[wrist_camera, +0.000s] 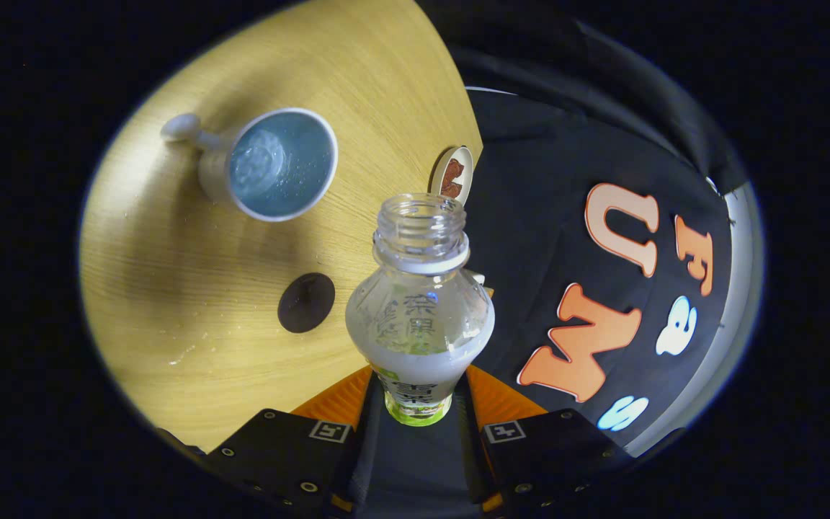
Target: Take the bottle from table, then pour the juice into the cup, finally place the bottle on the coaster
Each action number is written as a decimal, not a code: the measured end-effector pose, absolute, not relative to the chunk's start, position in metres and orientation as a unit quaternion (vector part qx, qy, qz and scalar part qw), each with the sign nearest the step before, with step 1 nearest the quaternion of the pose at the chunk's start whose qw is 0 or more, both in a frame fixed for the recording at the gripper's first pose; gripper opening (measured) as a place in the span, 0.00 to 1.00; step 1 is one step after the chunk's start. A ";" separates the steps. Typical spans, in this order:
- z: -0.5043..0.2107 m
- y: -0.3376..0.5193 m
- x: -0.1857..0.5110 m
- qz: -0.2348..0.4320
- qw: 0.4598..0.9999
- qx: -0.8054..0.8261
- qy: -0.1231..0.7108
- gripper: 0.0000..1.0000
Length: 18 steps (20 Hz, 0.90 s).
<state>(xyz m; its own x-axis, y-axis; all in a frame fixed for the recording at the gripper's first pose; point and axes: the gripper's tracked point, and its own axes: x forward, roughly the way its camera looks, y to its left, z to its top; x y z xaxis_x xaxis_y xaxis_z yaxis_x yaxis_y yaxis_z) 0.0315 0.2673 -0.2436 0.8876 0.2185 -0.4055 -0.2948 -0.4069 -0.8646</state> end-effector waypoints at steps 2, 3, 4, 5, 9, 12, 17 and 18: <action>-0.245 0.259 0.028 0.242 0.591 -0.768 0.050 0.53; -0.246 0.259 0.029 0.245 0.619 -0.743 0.061 0.53; -0.245 0.257 0.029 0.247 0.642 -0.723 0.070 0.53; -0.245 0.253 0.030 0.247 0.662 -0.703 0.079 0.53; -0.245 0.240 0.032 0.250 0.745 -0.605 0.127 0.53; -0.245 0.233 0.036 0.253 0.811 -0.498 0.173 0.53; -0.247 0.224 0.052 0.242 0.884 -0.324 0.233 0.53; -0.249 0.223 0.055 0.241 0.893 -0.296 0.241 0.53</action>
<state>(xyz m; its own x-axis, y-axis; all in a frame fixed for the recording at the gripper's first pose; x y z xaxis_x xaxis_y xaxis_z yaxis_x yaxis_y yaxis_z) 0.0552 0.2229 -0.2495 0.7686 0.2869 -0.5718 -0.5718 0.7090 -0.4129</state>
